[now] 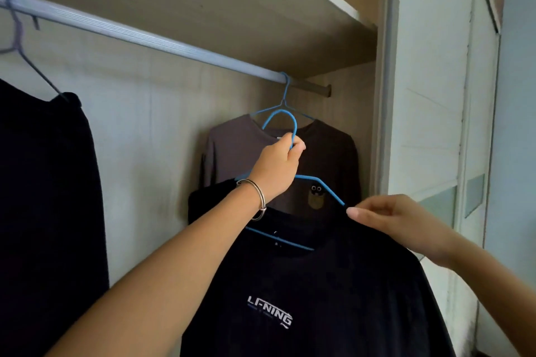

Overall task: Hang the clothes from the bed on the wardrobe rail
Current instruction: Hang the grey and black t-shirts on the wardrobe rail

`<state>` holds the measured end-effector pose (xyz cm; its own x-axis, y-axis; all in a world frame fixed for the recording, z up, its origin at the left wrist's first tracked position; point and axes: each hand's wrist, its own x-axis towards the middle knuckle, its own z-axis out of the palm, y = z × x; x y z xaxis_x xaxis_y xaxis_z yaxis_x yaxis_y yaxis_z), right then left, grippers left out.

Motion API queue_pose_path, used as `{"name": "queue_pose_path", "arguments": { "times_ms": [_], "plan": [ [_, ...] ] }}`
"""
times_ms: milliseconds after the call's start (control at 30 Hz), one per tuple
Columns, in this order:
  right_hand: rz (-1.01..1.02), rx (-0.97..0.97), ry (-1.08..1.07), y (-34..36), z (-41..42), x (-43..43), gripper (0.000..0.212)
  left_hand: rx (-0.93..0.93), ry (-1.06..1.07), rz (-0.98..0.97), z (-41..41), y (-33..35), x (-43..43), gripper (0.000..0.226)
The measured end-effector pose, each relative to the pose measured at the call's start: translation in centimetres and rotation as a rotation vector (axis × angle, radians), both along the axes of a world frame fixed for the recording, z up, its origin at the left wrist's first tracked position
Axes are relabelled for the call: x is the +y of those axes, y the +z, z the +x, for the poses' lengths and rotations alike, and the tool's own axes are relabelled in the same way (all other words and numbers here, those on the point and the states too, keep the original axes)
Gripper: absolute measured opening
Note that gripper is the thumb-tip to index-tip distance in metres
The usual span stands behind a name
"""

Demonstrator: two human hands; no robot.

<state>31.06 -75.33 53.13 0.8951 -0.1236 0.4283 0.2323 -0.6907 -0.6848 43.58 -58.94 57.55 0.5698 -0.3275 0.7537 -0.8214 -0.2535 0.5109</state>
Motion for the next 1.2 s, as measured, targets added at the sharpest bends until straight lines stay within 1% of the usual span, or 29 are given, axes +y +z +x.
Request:
{"name": "queue_pose_path", "arguments": {
  "times_ms": [33,67,100,133,233,333,400,467,533,667,833,933,1000,1067,1200],
  "plan": [
    [0.019,0.014,0.033,-0.2,0.9,-0.1,0.032,0.000,0.015,0.024,0.9,0.0,0.2,0.026],
    [0.018,0.011,0.058,-0.4,1.9,0.0,0.024,-0.013,0.022,0.043,1.6,-0.1,0.5,0.027],
    [-0.018,-0.008,0.068,-0.6,3.0,0.4,0.017,-0.031,0.026,0.054,2.3,-0.2,0.7,0.026],
    [-0.071,-0.044,0.061,-0.8,4.0,0.8,0.016,-0.041,0.027,0.054,3.0,-0.3,0.9,0.025],
    [-0.180,-0.200,-0.023,-1.2,7.1,2.0,0.024,0.009,-0.021,0.040,5.0,0.1,2.2,0.027],
    [-0.226,-0.267,-0.069,-0.6,9.4,2.3,0.023,0.005,0.001,0.068,7.6,0.5,4.7,0.036],
    [-0.231,-0.267,-0.072,0.0,10.6,2.4,0.018,0.030,0.082,0.068,10.1,-0.3,7.1,0.039],
    [-0.208,-0.266,-0.072,0.5,11.6,2.4,0.016,0.067,0.173,0.129,12.5,-2.1,9.4,0.040],
    [-0.183,-0.257,-0.075,1.0,12.4,2.4,0.017,0.084,0.205,0.171,14.2,-3.8,10.9,0.039],
    [-0.155,-0.240,-0.063,1.8,13.4,2.1,0.016,0.042,0.216,0.158,16.1,-4.9,11.9,0.035],
    [-0.096,-0.220,-0.001,1.8,14.3,1.4,0.018,0.020,0.202,0.168,17.3,-4.6,12.5,0.036],
    [-0.094,-0.224,0.013,2.0,15.0,1.0,0.019,-0.016,0.185,0.159,16.5,-4.2,11.2,0.028],
    [-0.088,-0.214,0.040,2.3,15.4,0.9,0.019,-0.068,0.154,0.113,15.5,-3.5,9.7,0.023],
    [-0.075,-0.182,0.083,2.8,15.6,1.1,0.017,-0.091,0.133,0.028,14.6,-2.6,8.3,0.021],
    [-0.086,-0.070,0.190,3.8,15.8,0.9,0.014,-0.084,0.184,-0.065,15.3,-1.0,7.4,0.031]
  ]
}}
